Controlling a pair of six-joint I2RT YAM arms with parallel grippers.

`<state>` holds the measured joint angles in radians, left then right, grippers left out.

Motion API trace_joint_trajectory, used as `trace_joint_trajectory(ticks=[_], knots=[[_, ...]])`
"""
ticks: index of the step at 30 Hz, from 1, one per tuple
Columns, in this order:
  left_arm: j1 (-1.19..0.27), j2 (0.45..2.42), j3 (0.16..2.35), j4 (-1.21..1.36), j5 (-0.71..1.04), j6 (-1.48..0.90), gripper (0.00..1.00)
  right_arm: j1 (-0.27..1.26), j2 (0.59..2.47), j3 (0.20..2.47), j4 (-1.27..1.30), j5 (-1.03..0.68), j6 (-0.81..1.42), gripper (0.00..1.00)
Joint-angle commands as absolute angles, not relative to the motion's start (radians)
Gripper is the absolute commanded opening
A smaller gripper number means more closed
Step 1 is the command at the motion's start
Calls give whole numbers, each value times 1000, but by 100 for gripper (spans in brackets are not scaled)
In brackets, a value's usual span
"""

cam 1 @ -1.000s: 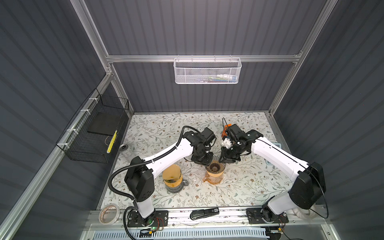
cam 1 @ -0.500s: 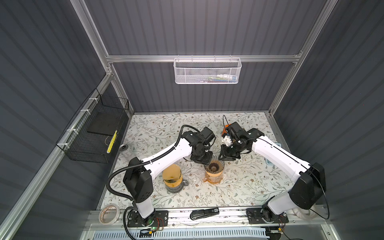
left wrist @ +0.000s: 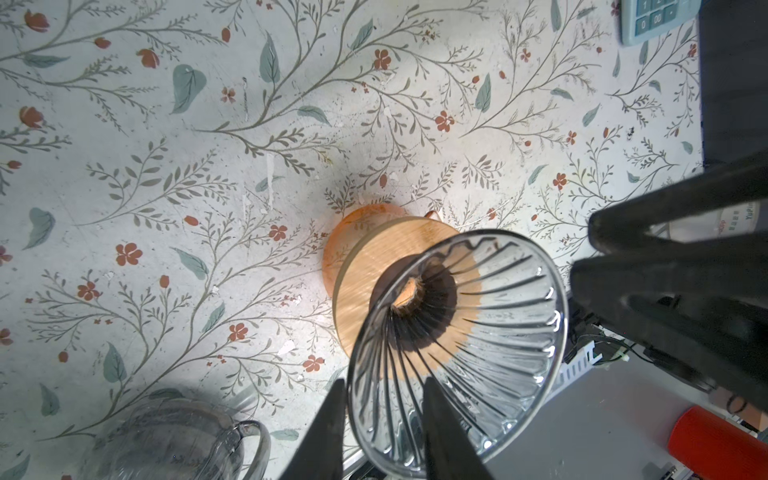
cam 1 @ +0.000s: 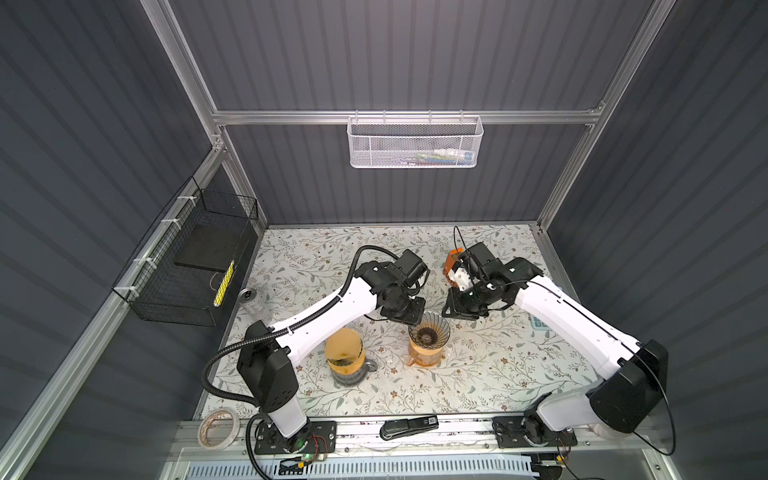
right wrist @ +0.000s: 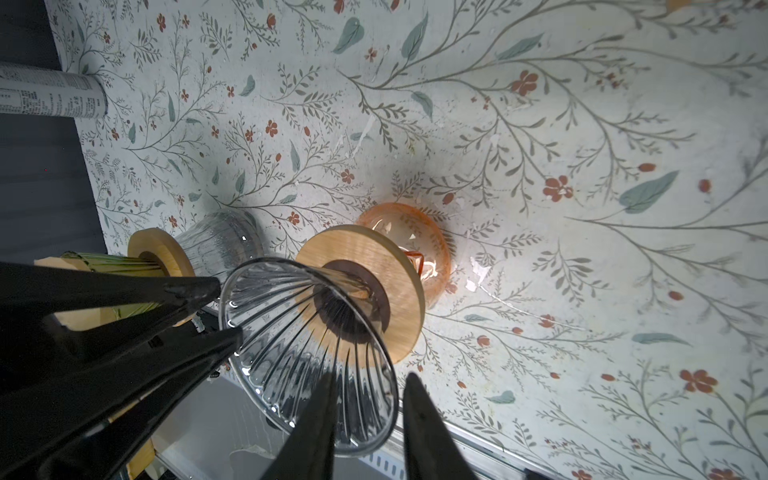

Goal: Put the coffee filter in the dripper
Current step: 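Move the right gripper to the orange COFFEE box while the left gripper rises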

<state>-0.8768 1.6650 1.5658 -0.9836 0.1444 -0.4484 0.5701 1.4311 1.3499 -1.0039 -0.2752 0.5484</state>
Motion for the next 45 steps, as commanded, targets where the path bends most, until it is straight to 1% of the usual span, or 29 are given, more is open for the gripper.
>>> trace_joint_trajectory(ticks=[1,6,8,11,15,17,21,26,33,45], knots=[[-881,1615,1576,-971,111,-454,32,557,1401,1412,-1032,-177,528,29],[-875,1650,1718,-1008,72,-469,32,498,1371,1443,-1012,-145,490,30],[-868,1651,1734,-984,57,-474,34,467,1357,1432,-987,-152,471,30],[-851,1650,1714,-878,74,-502,36,423,1345,1408,-938,-141,447,30],[-824,1685,1704,-744,148,-548,36,389,1324,1337,-812,-121,397,33],[-807,1699,1705,-698,163,-566,36,370,1336,1316,-766,-109,391,32],[-755,1706,1699,-627,231,-602,36,340,1385,1296,-697,-102,374,27],[-714,1682,1683,-610,235,-595,38,332,1437,1253,-598,-97,329,27],[-674,1689,1670,-592,237,-599,38,321,1584,1280,-588,-110,301,25],[-620,1763,1695,-612,294,-595,38,314,1769,1343,-578,-40,270,21]])
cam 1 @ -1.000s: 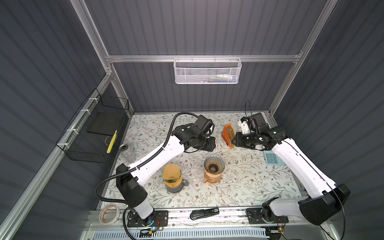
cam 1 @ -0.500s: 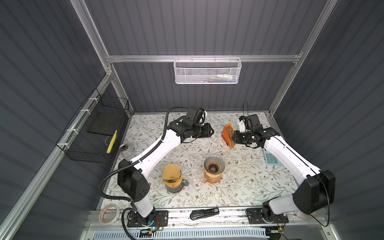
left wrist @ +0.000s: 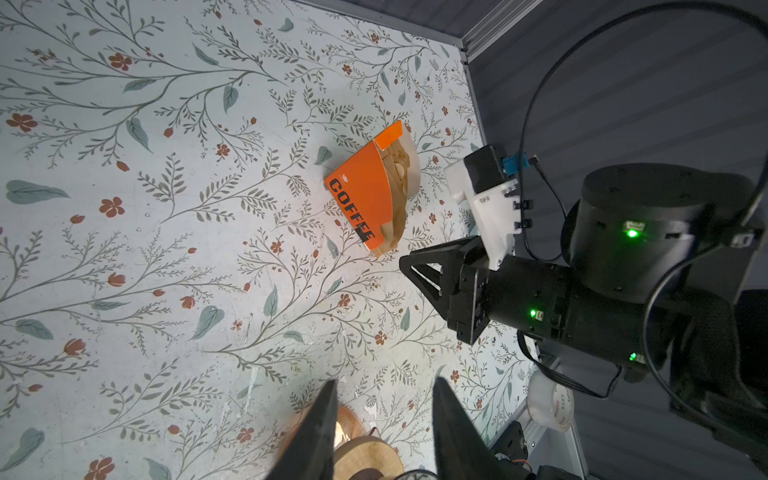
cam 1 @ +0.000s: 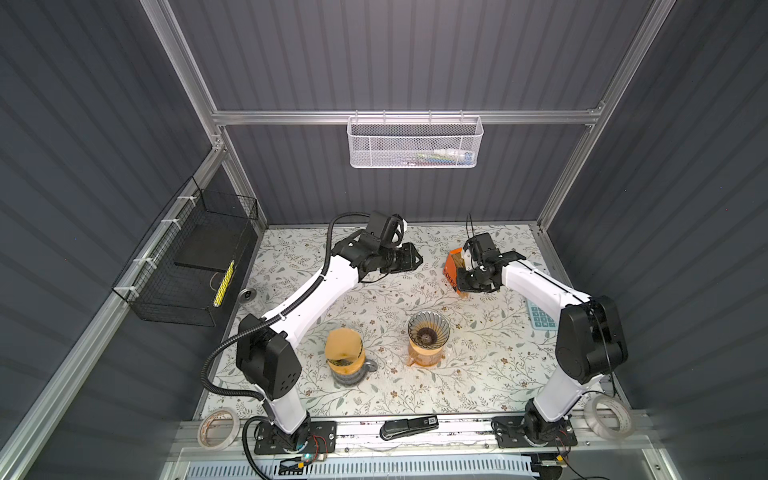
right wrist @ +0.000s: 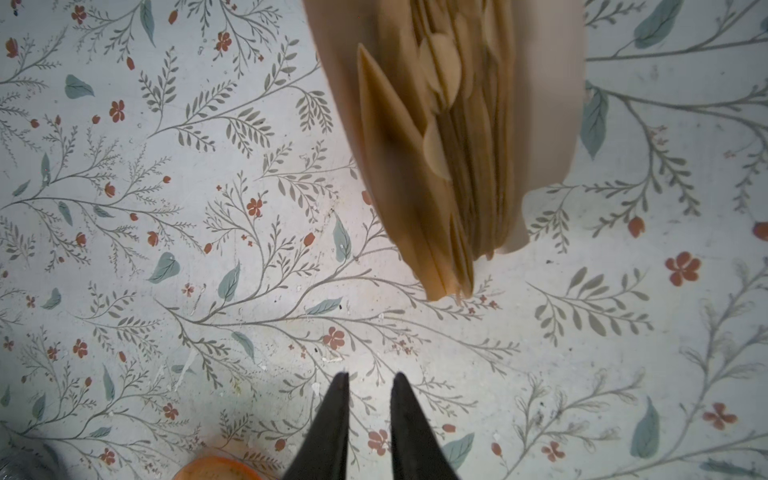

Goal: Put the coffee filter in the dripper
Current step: 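Move the right gripper to the orange COFFEE box while the left gripper rises, then lower the right gripper into the box and pinch the front paper filter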

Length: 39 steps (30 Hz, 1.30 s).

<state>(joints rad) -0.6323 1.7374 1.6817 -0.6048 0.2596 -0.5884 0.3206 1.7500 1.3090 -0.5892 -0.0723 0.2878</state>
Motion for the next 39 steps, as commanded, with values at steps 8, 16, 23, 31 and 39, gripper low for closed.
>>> trace_joint_trajectory(ticks=[8,16,23,31,39], knots=[[-601,1794,1711,-620,317,-592,38,301,1851,1410,-603,-4,262,19],[-588,1804,1718,-623,322,-591,38,296,1880,1427,-604,0,250,18],[-584,1809,1713,-619,322,-597,38,293,1904,1445,-604,8,243,17],[-584,1801,1704,-615,322,-600,38,293,1943,1482,-621,19,235,17],[-583,1807,1711,-614,322,-599,38,293,1955,1484,-618,28,236,17]])
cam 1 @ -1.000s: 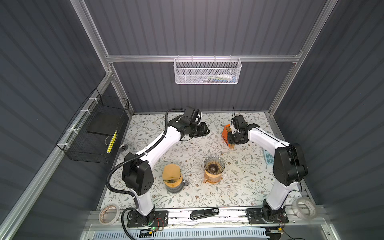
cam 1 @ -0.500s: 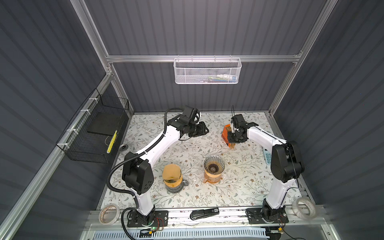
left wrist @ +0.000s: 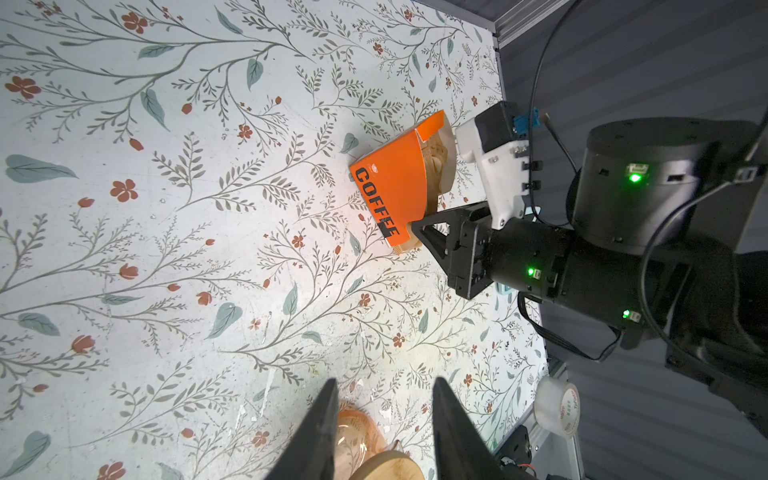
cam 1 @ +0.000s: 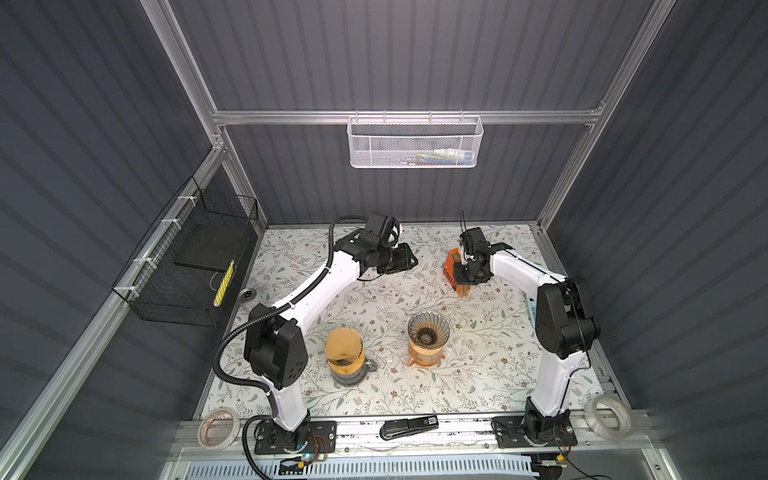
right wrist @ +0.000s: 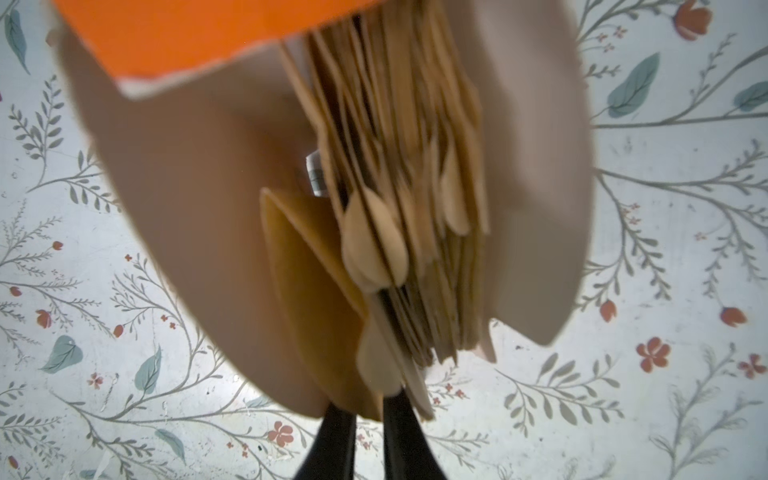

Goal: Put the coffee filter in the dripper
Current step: 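Lower the right gripper into the box and pinch the front paper filter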

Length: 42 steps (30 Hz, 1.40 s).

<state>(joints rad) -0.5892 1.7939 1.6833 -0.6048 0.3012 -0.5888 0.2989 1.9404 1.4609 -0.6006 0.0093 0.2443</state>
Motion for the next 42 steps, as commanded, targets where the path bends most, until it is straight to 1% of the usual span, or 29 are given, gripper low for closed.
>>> trace_joint_trajectory(ticks=[1,29,33,38,42], knots=[[-583,1807,1712,-614,322,-599,38,293,1957,1485,-620,29,236,17],[-571,1825,1712,-617,359,-595,39,293,2043,1552,-630,34,223,17],[-569,1829,1715,-615,362,-594,39,293,2049,1557,-633,35,222,13],[-566,1833,1718,-616,366,-594,39,293,2045,1560,-639,36,225,1],[-566,1826,1715,-615,369,-594,39,293,2031,1554,-647,33,227,0]])
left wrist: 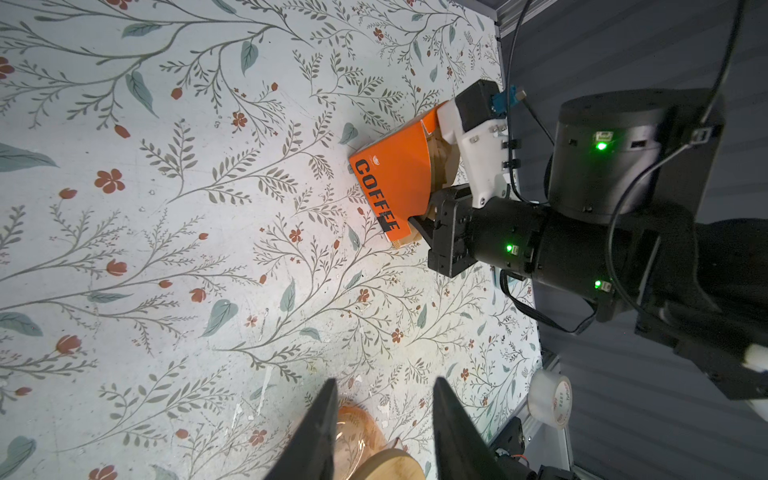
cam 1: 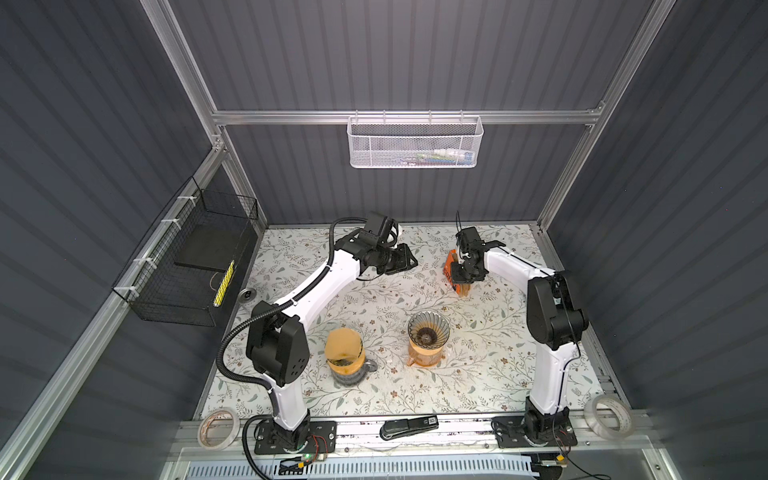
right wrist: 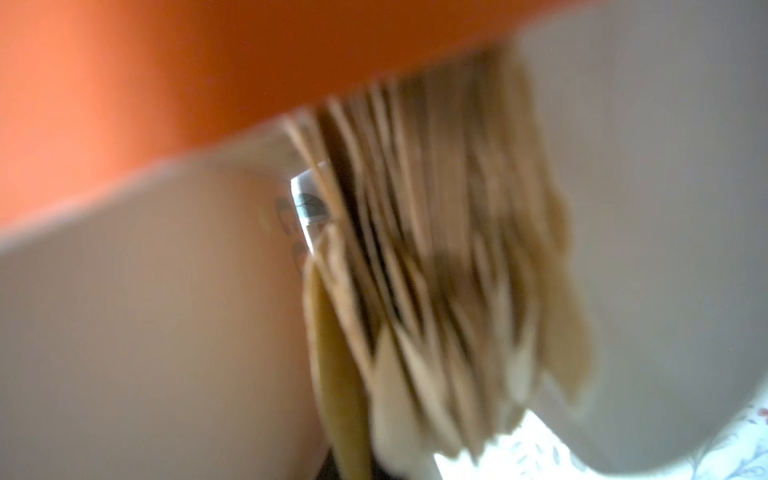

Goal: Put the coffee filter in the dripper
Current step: 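Lower the right gripper into the box and pinch the front paper filter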

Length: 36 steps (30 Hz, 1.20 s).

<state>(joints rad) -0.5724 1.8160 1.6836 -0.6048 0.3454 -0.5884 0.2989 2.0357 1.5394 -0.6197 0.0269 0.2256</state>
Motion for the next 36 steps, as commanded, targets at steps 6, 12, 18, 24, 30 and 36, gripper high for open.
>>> trace_joint_trajectory(ticks=[6,12,18,24,30,36], knots=[[-565,1808,1698,-608,367,-592,39,293,1999,1548,-664,34,233,0],[-566,1786,1680,-597,370,-595,39,293,1964,1533,-674,26,245,0],[-566,1769,1665,-589,374,-597,39,294,1939,1511,-673,13,260,0],[-566,1754,1652,-586,377,-598,39,295,1922,1496,-672,-4,281,0],[-565,1742,1638,-577,377,-599,39,295,1927,1497,-668,-48,300,0],[-565,1727,1619,-574,373,-598,39,295,1909,1502,-683,-87,319,0]])
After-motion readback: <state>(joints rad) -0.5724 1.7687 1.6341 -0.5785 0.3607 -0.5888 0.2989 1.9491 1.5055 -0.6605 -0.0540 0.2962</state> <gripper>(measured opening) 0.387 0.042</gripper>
